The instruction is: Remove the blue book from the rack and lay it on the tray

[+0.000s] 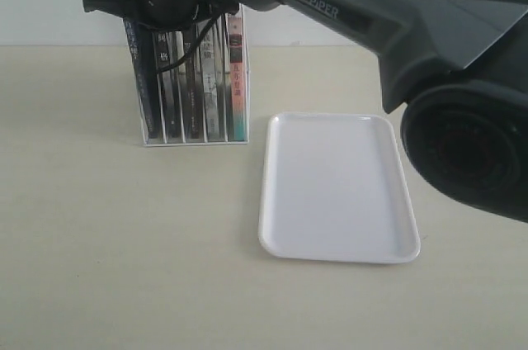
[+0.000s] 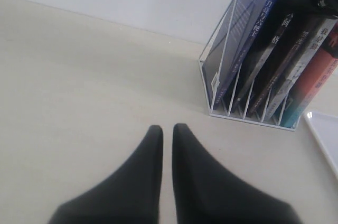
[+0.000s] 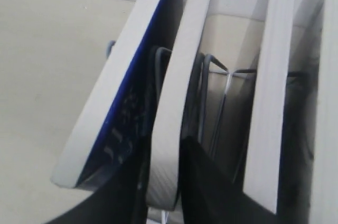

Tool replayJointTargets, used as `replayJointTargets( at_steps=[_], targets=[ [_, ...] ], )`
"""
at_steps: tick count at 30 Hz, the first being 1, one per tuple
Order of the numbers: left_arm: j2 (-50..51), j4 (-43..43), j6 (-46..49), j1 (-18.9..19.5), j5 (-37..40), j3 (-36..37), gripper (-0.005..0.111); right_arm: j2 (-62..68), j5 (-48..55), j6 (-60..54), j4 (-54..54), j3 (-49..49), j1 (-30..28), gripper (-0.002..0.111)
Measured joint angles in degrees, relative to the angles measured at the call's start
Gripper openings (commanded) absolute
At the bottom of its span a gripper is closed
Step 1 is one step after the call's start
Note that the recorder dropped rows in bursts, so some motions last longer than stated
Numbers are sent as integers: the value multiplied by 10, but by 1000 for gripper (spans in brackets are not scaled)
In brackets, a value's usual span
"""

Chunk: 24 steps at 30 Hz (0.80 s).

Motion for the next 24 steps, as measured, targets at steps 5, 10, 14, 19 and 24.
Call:
replayJointTargets(
  at_steps=[5,10,14,19,24],
  targets=[
    [0,0,0,0,0,0,6,-2,5,-18,-1,0,0,0],
    [0,0,0,0,0,0,6,-27,21,-24,5,2,0,0],
    [0,0,0,0,0,0,6,-57,24,-28,1,3,0,0],
    [0,0,0,0,0,0,6,-73,23,-32,-7,3,0,0],
    [0,0,0,0,0,0,6,-73,23,-33,-7,3,0,0]
  ],
)
